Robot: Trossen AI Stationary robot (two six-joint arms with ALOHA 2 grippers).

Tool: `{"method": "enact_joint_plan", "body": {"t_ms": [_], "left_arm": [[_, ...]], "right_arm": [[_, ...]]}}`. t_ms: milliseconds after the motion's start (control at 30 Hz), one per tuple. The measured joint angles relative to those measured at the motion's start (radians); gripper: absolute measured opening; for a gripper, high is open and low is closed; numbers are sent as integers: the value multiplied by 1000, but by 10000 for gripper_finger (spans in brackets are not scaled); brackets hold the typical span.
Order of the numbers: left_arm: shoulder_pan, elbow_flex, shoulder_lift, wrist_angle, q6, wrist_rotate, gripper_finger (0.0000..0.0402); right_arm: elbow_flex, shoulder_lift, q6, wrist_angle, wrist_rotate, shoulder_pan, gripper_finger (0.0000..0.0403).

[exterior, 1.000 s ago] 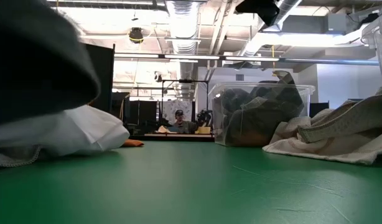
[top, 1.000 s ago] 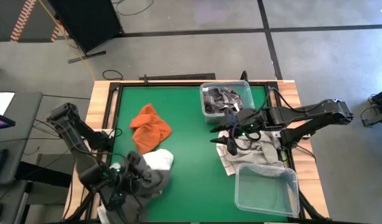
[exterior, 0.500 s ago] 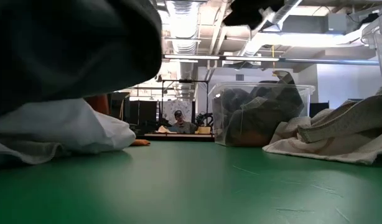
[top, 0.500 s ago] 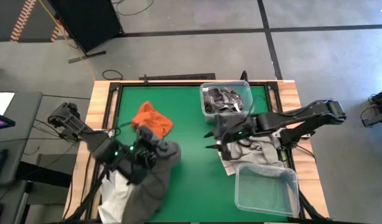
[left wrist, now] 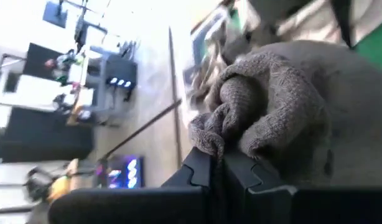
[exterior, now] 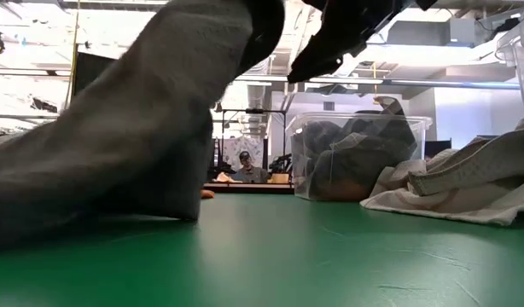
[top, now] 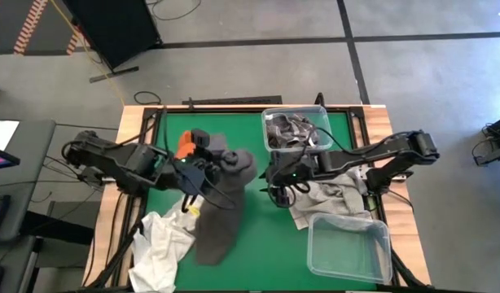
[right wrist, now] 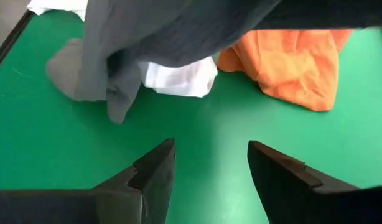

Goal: Sort towels by color in basket
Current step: Put the dark gray towel into the top transparent bin

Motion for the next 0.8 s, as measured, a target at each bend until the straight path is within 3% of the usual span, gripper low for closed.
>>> {"method": "enact_joint_plan", "body": {"t_ms": [167,433,800], "left_arm": [[-45,-9,8,-42,-140,166,3],[-212,-198,11,-42,-341,226,3],[-387,-440,11,221,-470,316,9]], "right_arm": [[0,-32,29,-73,15,12,230],[0,-40,48,-111,18,47,230],[0,-40,50,-59,13,85,230]]}}
